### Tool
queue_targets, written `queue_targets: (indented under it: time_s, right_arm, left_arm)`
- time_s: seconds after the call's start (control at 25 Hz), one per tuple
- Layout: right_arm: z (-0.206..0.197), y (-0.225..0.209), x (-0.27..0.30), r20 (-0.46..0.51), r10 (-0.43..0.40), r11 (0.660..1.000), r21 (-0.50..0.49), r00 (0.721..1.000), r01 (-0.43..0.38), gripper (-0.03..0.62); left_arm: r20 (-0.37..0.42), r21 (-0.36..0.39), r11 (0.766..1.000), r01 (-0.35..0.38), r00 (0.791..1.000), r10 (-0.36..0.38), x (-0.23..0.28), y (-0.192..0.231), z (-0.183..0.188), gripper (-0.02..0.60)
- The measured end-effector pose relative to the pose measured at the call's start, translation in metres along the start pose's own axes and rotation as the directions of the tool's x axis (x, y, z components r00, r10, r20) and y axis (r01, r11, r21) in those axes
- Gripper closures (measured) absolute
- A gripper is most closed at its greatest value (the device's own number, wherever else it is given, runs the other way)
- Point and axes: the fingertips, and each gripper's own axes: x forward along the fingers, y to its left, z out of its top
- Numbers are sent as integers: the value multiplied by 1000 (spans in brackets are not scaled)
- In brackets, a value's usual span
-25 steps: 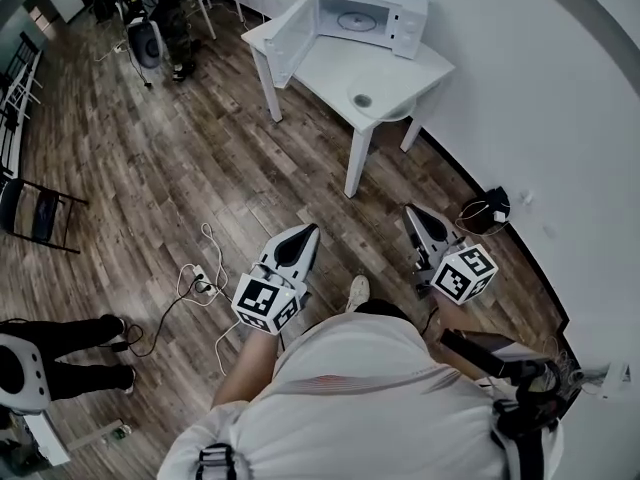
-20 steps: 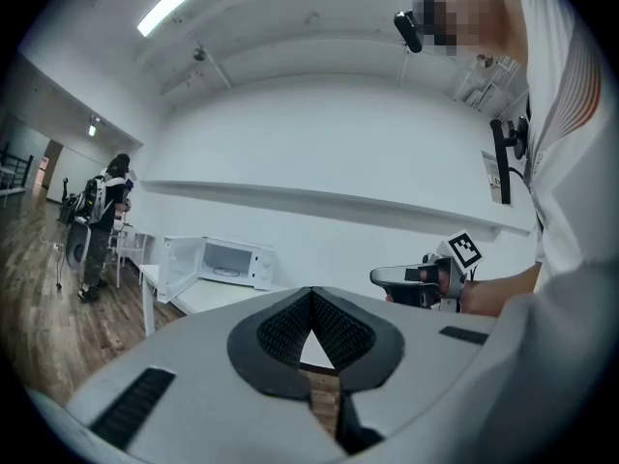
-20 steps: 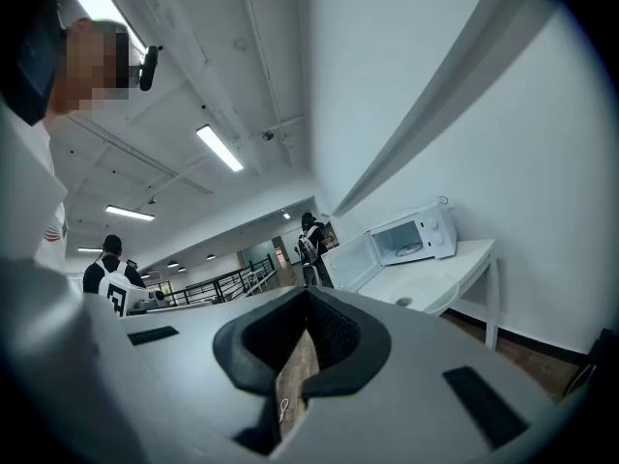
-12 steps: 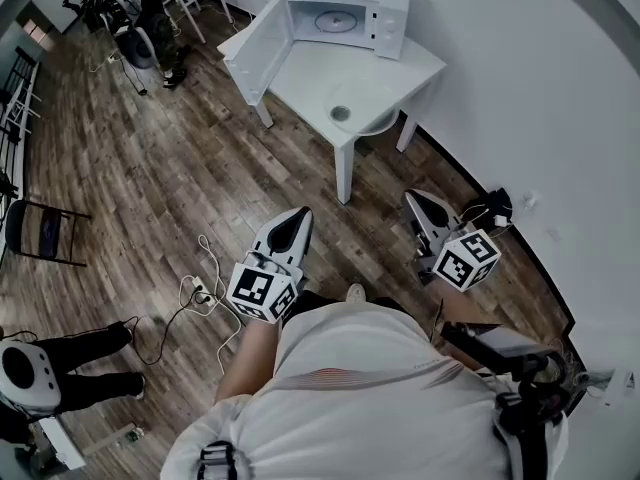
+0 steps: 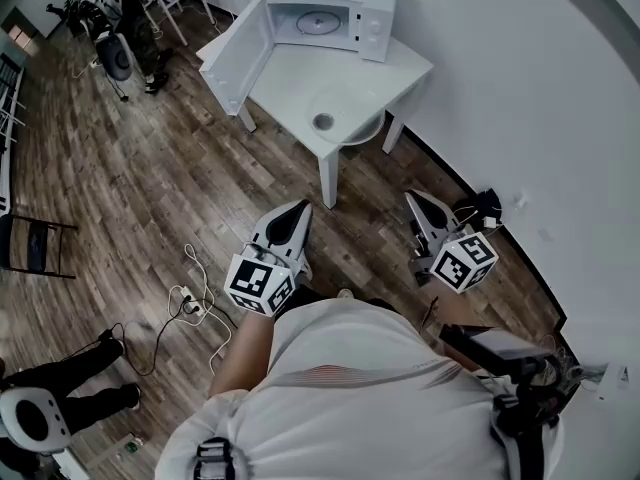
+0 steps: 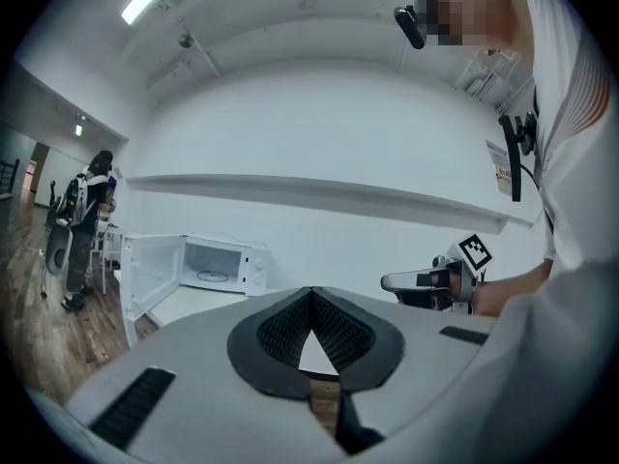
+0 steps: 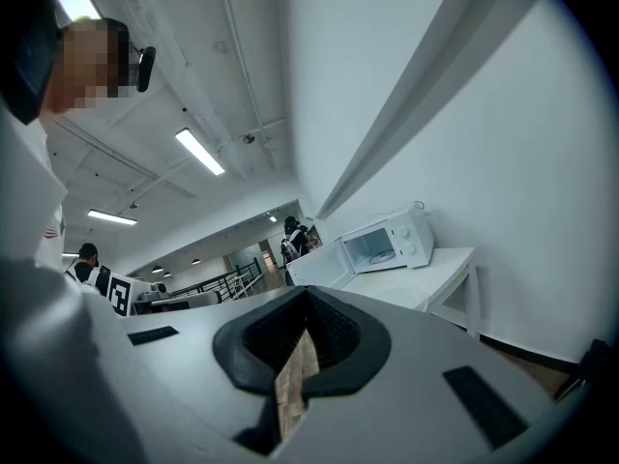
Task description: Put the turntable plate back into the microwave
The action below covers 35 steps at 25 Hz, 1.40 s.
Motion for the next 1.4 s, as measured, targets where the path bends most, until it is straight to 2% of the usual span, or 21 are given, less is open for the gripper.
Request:
queue_targets:
  time_s: [0.28, 0.56, 1.0, 1.2, 1.4]
  right_arm:
    - [12, -24, 47, -16, -28, 1000, -11, 999, 28, 589]
    - [22, -44, 126, -17, -56, 998, -9, 998, 56, 589]
    - [46, -83, 222, 17, -193, 980, 50, 981, 192, 589]
    - [45, -110, 226, 20, -289, 954, 89, 957, 286, 589]
    - [27, -156, 216, -19, -340, 925, 172, 940, 338, 589]
  left_arm:
    - [9, -30, 999, 24, 1000, -24, 39, 45, 4, 571]
    - [6, -49, 998, 48, 999, -48, 79, 121, 11, 571]
    - [-49, -33, 987, 160, 986, -162, 154, 240, 30, 571]
    - [-79, -54, 975, 217, 972, -220, 183, 252, 22, 571]
    - [-121, -96, 969, 227, 964, -238, 203, 246, 5, 571]
